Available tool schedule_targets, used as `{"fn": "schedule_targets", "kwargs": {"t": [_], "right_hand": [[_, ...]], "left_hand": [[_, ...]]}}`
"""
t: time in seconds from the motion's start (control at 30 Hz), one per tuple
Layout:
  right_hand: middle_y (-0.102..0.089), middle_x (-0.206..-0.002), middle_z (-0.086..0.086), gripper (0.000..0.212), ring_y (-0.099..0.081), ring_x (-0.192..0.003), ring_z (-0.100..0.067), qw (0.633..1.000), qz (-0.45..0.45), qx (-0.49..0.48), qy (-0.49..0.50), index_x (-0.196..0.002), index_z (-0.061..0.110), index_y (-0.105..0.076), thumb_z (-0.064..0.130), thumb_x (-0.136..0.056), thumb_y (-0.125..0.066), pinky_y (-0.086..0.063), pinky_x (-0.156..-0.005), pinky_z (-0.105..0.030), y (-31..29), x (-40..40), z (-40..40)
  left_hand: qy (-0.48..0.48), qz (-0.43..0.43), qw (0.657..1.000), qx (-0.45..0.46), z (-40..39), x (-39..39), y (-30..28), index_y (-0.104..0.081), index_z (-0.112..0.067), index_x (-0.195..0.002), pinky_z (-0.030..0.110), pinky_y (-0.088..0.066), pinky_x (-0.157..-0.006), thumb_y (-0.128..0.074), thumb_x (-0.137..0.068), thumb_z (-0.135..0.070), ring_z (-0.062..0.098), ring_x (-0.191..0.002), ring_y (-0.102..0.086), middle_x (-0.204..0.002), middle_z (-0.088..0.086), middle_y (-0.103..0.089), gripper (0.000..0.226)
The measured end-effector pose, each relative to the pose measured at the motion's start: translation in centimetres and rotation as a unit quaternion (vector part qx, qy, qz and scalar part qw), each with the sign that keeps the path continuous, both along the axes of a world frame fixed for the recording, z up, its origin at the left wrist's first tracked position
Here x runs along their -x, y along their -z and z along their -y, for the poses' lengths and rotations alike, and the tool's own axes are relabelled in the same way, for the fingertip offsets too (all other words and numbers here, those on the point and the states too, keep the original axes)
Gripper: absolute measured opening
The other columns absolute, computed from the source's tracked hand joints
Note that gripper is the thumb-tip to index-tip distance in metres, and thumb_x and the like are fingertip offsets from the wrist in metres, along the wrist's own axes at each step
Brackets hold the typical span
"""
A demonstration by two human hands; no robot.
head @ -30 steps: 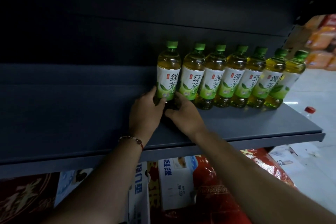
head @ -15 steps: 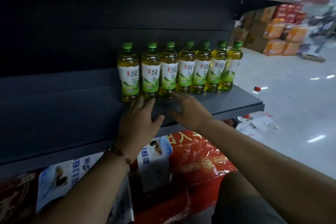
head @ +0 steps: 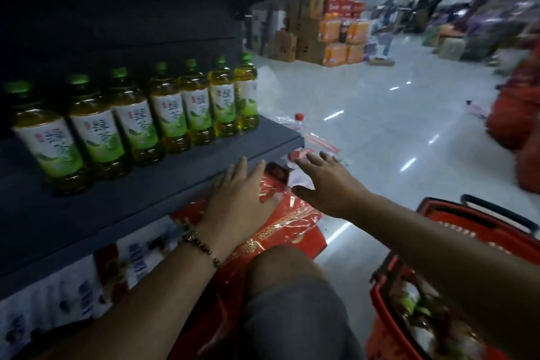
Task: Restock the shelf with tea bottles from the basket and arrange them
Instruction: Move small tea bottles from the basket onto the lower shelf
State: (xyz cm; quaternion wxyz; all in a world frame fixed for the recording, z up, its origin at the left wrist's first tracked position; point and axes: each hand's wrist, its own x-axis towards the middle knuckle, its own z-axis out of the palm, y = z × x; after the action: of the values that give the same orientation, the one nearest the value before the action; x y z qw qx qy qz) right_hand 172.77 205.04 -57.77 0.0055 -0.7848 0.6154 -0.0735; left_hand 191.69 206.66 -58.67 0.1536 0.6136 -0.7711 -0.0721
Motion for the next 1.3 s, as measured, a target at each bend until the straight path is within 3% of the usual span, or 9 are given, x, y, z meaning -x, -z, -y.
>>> {"fn": "schedule_targets", "kwargs": {"t": [0.23, 0.5, 0.73, 0.87, 1.07, 1.13, 1.2, 1.3], "right_hand": [[-0.013, -0.164, -0.011, 0.074, -0.006, -0.151, -0.036, 0.988, -0.015, -0.064, 0.139, -0.158, 0.023, -0.013, 0.054, -0.098, -0.043, -0.006, -0.122, -0.044, 2.2, 12.6, -4.7], [-0.008, -0.165, -0.011, 0.075, -0.001, -0.151, -0.036, 0.956, -0.002, -0.141, 0.257, -0.158, 0.023, -0.010, 0.051, -0.098, -0.045, -0.003, -0.123, -0.048, 7.8, 22.5, -10.8], [-0.013, -0.164, -0.011, 0.077, -0.007, -0.150, -0.037, 0.928, 0.027, -0.202, 0.312, -0.157, 0.024, -0.011, 0.057, -0.096, -0.045, -0.006, -0.121, -0.050, 16.0, 26.7, -12.9], [-0.014, -0.163, -0.010, 0.078, -0.010, -0.150, -0.038, 0.910, 0.060, -0.249, 0.327, -0.156, 0.029, -0.013, 0.054, -0.094, -0.052, -0.008, -0.122, -0.054, 21.6, 27.2, -13.4], [-0.024, -0.160, -0.016, 0.081, -0.025, -0.146, -0.037, 0.835, 0.113, -0.360, 0.400, -0.157, 0.013, -0.012, 0.051, -0.096, -0.049, -0.022, -0.118, -0.051, 28.1, 25.6, -13.4], [-0.036, -0.153, -0.018, 0.073, -0.040, -0.138, -0.034, 0.805, 0.142, -0.396, 0.417, -0.155, 0.009, -0.017, 0.044, -0.098, -0.048, -0.036, -0.112, -0.048, 28.9, 25.1, -13.4], [-0.048, -0.141, -0.017, 0.049, -0.054, -0.124, -0.029, 0.783, 0.176, -0.432, 0.412, -0.144, 0.007, -0.036, 0.028, -0.101, -0.045, -0.047, -0.102, -0.041, 29.6, 24.7, -13.0], [-0.061, -0.108, -0.010, 0.015, -0.064, -0.096, -0.021, 0.766, 0.221, -0.441, 0.412, -0.108, 0.014, -0.058, 0.016, -0.096, -0.049, -0.054, -0.094, -0.037, 31.3, 24.7, -12.2]], "left_hand": [[0.145, 0.003, 0.989, -0.020, -1.6, 13.7, 0.4, -0.010, -0.029, -0.159, 0.047, -0.024, -0.117, -0.045, -0.095, -0.063, 0.030, -0.152, -0.013, -0.167, 0.007, -0.008, 0.080], [0.259, 0.103, 0.957, -0.079, -3.6, 25.7, 4.7, -0.006, -0.025, -0.159, 0.051, -0.023, -0.118, -0.040, -0.096, -0.065, 0.036, -0.150, -0.015, -0.166, 0.012, -0.007, 0.082], [0.303, 0.135, 0.938, -0.098, -4.2, 29.9, 8.9, -0.012, -0.024, -0.157, 0.052, -0.028, -0.118, -0.043, -0.095, -0.065, 0.033, -0.147, -0.025, -0.162, 0.010, -0.022, 0.081], [0.311, 0.128, 0.935, -0.113, -3.6, 31.3, 10.0, -0.012, -0.024, -0.156, 0.053, -0.025, -0.119, -0.043, -0.096, -0.063, 0.033, -0.148, -0.023, -0.163, 0.010, -0.020, 0.078], [0.336, 0.148, 0.919, -0.143, -3.4, 32.7, 12.0, -0.010, -0.025, -0.157, 0.053, -0.021, -0.120, -0.043, -0.096, -0.063, 0.036, -0.151, -0.016, -0.165, 0.009, -0.014, 0.080], [0.342, 0.153, 0.915, -0.150, -3.2, 32.8, 12.6, -0.010, -0.026, -0.157, 0.054, -0.021, -0.120, -0.044, -0.095, -0.063, 0.036, -0.151, -0.016, -0.166, 0.009, -0.014, 0.080], [0.344, 0.157, 0.911, -0.162, -2.9, 32.9, 13.0, -0.010, -0.026, -0.157, 0.054, -0.020, -0.120, -0.044, -0.096, -0.062, 0.036, -0.151, -0.015, -0.166, 0.009, -0.013, 0.079], [0.340, 0.165, 0.911, -0.165, -2.2, 32.7, 13.5, -0.009, -0.025, -0.158, 0.053, -0.021, -0.120, -0.045, -0.095, -0.062, 0.035, -0.151, -0.016, -0.165, 0.009, -0.013, 0.081]]}}
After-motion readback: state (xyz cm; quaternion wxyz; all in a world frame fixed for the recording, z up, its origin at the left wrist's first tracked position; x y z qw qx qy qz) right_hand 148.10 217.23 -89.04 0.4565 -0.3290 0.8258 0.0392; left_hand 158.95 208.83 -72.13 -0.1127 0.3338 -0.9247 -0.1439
